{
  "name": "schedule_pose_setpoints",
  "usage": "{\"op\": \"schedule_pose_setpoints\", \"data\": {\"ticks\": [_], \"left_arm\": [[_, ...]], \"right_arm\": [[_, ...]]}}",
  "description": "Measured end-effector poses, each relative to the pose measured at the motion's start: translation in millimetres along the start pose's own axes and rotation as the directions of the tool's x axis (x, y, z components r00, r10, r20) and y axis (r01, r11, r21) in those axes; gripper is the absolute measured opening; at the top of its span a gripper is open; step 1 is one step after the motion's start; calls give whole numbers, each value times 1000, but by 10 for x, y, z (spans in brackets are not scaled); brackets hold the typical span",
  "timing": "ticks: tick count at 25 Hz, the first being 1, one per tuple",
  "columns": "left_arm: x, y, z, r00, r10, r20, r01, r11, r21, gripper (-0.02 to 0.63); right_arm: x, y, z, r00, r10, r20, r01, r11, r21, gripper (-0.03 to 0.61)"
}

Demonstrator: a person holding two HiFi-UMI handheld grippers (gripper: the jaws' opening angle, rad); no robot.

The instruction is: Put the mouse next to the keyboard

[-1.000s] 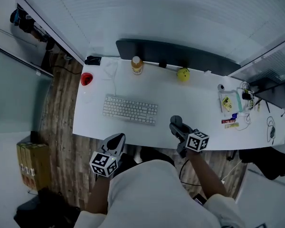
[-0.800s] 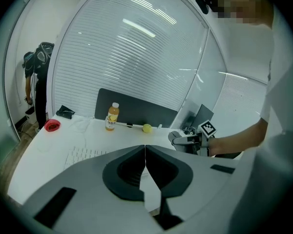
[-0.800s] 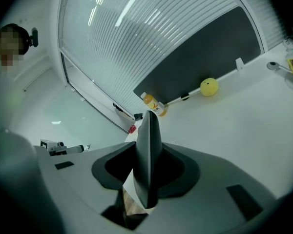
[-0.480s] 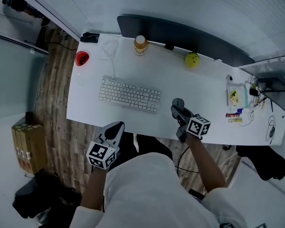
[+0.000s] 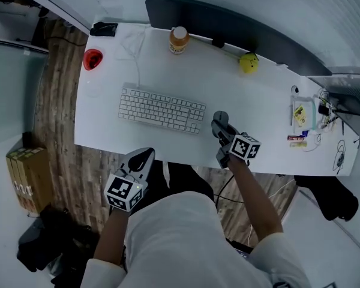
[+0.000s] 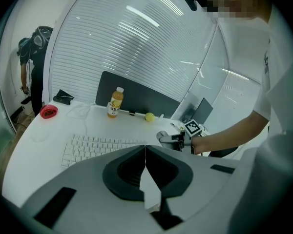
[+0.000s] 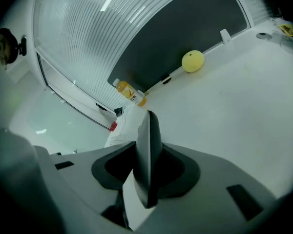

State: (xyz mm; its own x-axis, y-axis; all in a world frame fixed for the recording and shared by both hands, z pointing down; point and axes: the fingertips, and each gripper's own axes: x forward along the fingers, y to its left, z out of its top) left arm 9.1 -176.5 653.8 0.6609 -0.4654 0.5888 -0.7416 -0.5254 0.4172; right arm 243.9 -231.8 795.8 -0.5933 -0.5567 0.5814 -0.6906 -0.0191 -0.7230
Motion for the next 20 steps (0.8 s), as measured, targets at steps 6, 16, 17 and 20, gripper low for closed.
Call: {"op": "schedule_pose_setpoints", "data": {"ticks": [6, 16, 17, 20], "left_arm": [[92, 25, -87, 999, -29, -15, 28, 999, -20, 18], [126, 69, -248, 999, -30, -32, 28, 998, -61, 18], [120, 78, -259, 999, -27, -30, 25, 998, -65, 18], [104, 110, -300, 999, -21, -30, 18, 997, -77, 18]], "right_arm": [[135, -134, -113, 997, -66, -26, 66, 998, -14, 144], [329, -393, -207, 975, -220, -35, 216, 972, -98, 144], [338, -404, -210, 974, -225, -35, 221, 970, -98, 144], [360, -434, -212, 970, -243, -29, 239, 966, -99, 144]]}}
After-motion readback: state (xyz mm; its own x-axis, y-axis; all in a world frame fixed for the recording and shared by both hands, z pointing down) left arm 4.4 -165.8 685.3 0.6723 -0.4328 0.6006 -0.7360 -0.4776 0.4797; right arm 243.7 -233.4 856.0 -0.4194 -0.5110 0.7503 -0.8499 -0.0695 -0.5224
